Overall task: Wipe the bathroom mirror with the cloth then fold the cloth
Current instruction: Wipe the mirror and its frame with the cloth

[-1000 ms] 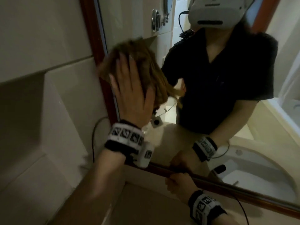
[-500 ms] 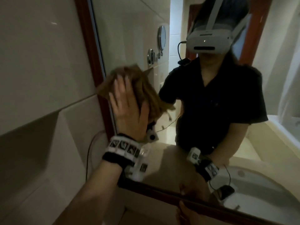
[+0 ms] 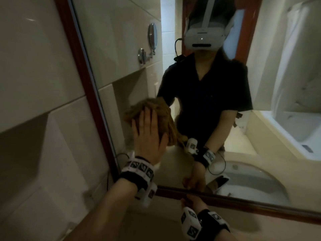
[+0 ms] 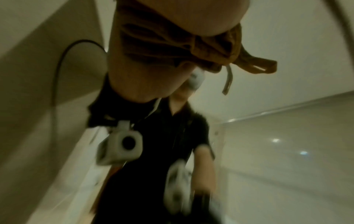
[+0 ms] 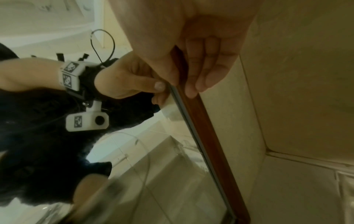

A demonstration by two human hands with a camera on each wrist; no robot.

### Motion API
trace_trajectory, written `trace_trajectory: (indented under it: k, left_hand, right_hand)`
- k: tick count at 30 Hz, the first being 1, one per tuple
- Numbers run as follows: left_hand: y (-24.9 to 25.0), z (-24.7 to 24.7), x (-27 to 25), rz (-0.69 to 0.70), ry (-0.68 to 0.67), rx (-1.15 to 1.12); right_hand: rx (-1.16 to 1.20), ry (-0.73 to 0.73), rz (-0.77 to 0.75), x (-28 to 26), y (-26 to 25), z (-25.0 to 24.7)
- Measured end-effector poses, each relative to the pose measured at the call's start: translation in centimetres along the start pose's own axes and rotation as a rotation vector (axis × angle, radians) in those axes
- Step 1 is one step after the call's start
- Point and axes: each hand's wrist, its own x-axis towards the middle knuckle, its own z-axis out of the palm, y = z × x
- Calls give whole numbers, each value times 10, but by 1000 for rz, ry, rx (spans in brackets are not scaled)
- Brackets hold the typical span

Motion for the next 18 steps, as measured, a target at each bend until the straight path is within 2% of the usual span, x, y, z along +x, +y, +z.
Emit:
trace_trajectory:
  k: [4, 7, 9, 14, 16, 18]
  left_hand:
    - [32, -72, 121, -81, 243, -82]
    - [56, -93, 159, -142, 353, -80]
    - [68, -72, 133, -116, 303, -16]
    - [76, 19, -23, 121, -41, 10]
    - [76, 30, -43, 145, -77, -7]
    - [84, 22, -24, 152, -15, 1]
  right_hand:
    - [-98, 53, -47, -3, -7, -15]
    - [-126, 40, -75, -2, -8, -24]
    - [-106, 59, -95, -1, -8, -32]
    - [-178, 84, -74, -4, -18, -55]
    - [-195, 67, -74, -10, -24, -64]
    - [-186, 28, -74, -11, -31, -73]
